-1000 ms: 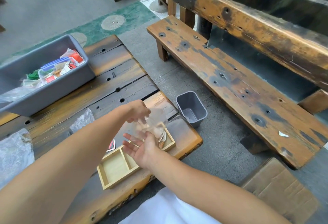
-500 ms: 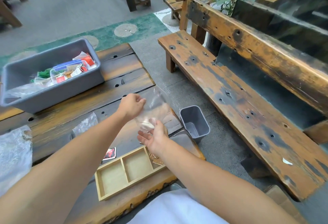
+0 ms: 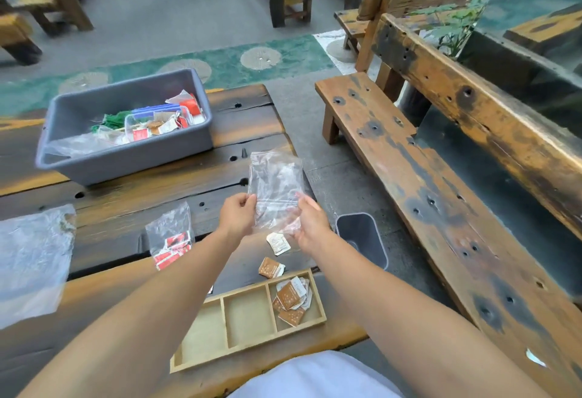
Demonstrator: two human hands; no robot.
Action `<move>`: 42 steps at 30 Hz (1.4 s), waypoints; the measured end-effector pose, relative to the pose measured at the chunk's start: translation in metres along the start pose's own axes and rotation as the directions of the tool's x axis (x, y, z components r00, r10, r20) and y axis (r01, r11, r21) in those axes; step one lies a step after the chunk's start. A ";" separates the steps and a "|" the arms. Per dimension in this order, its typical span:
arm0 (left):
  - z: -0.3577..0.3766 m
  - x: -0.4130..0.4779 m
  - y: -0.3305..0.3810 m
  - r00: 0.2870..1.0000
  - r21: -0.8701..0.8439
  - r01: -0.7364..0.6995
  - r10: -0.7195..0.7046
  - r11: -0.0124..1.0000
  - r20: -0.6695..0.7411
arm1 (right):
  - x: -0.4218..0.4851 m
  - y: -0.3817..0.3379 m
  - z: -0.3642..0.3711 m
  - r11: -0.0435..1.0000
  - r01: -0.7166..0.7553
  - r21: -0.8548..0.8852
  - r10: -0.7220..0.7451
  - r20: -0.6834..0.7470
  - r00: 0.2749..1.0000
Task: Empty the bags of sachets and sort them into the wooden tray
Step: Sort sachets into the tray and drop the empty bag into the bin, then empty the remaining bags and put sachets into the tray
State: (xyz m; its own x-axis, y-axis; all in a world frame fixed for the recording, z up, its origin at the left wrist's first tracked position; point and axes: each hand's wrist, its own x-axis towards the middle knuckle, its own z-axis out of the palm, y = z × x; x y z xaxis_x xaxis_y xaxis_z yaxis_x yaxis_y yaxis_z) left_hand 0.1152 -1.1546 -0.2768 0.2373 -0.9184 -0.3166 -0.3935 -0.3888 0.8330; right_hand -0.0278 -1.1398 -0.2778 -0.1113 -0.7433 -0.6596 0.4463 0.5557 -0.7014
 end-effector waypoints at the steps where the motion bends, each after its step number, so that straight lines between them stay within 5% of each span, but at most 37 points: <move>1: 0.000 0.002 -0.004 0.998 -0.057 0.049 -0.050 0.997 -0.024 | 0.005 -0.002 0.002 0.999 -0.002 -0.036 0.002 -0.001 1.000; 9: -0.021 0.030 -0.046 0.915 -0.417 0.260 -0.360 0.871 -0.180 | 0.053 0.004 0.044 0.950 -0.118 -0.290 0.130 0.021 0.991; 21: -0.037 0.081 -0.111 0.791 -0.529 0.414 -0.581 0.740 -0.194 | 0.146 0.064 0.096 0.879 -0.191 -0.436 0.207 -0.010 0.978; 31: -0.035 0.100 -0.157 0.787 -0.315 0.551 -0.607 0.773 -0.113 | 0.185 0.089 0.092 0.818 -0.192 -0.542 0.176 -0.082 0.981; 36: -0.065 0.110 -0.155 0.851 -0.030 0.512 -0.511 0.859 -0.121 | 0.172 0.078 0.119 0.501 -0.075 -0.862 -0.108 -0.148 0.983; 39: -0.095 0.126 -0.147 0.900 0.103 0.427 -0.410 0.898 -0.149 | 0.160 0.073 0.151 0.367 0.097 -0.925 -0.304 -0.020 0.952; 42: -0.132 0.151 -0.147 0.943 0.223 0.324 -0.293 0.920 -0.158 | 0.149 0.082 0.192 0.436 0.168 -0.884 -0.197 0.088 0.976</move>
State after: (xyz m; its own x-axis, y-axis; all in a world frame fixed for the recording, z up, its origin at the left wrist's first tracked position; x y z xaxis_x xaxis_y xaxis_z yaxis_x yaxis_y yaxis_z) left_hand 0.3264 -1.2263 -0.3875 0.4799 -0.7403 -0.4709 -0.4832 -0.6710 0.5624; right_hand 0.1626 -1.2764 -0.3814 -0.1184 -0.8681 -0.4821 -0.6096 0.4468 -0.6548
